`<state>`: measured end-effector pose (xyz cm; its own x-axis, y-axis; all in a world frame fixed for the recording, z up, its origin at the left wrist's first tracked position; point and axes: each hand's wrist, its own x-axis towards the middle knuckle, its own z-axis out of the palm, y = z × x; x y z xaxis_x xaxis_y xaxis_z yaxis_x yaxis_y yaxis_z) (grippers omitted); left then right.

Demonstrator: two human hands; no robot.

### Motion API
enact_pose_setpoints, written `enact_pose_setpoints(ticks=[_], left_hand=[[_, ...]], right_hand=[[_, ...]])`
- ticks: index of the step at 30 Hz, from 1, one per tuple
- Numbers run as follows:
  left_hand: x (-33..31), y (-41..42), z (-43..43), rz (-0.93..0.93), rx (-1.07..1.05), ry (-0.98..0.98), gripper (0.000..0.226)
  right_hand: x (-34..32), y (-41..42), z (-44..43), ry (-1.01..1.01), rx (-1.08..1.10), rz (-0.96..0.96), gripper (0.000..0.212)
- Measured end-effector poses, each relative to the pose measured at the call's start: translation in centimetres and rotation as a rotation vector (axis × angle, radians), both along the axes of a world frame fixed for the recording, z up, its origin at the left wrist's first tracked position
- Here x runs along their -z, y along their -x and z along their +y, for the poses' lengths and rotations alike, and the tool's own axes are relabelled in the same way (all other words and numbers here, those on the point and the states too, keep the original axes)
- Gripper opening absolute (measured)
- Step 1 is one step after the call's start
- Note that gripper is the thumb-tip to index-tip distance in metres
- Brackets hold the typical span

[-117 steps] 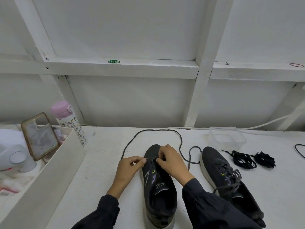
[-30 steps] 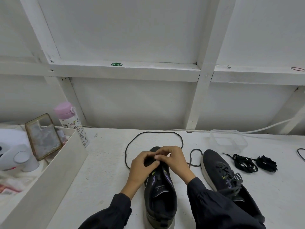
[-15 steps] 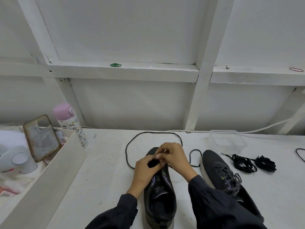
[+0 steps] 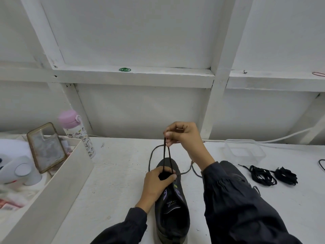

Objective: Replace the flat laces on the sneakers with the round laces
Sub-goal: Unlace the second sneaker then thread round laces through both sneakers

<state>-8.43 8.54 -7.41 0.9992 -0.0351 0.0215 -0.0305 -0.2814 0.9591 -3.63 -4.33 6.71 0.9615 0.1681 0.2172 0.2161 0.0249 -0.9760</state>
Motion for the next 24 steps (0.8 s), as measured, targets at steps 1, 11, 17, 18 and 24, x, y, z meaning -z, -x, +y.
enact_pose_setpoints(ticks=[1, 11, 17, 18, 24], left_hand=[[-0.1, -0.1, 0.1, 0.003, 0.006, -0.005, 0.011], [-1.6, -1.1, 0.1, 0.090, 0.101, 0.127, 0.009], [-1.9, -1.5, -0.2, 0.079, 0.153, 0.081, 0.025], [-1.9, -1.6, -0.3, 0.080, 0.161, 0.078, 0.020], [-1.8, -1.7, -0.3, 0.085, 0.140, 0.088, 0.011]], right_hand=[[0.2, -0.3, 0.3, -0.033, 0.015, 0.010, 0.016], [3.9, -0.9, -1.9, 0.070, 0.135, 0.164, 0.044], [6.7, 0.9, -3.7, 0.606, -0.029, 0.403, 0.050], [6.9, 1.3, -3.3, 0.581, -0.059, 0.380, 0.043], [7.6, 1.4, -1.1, 0.539, 0.158, 0.121, 0.038]])
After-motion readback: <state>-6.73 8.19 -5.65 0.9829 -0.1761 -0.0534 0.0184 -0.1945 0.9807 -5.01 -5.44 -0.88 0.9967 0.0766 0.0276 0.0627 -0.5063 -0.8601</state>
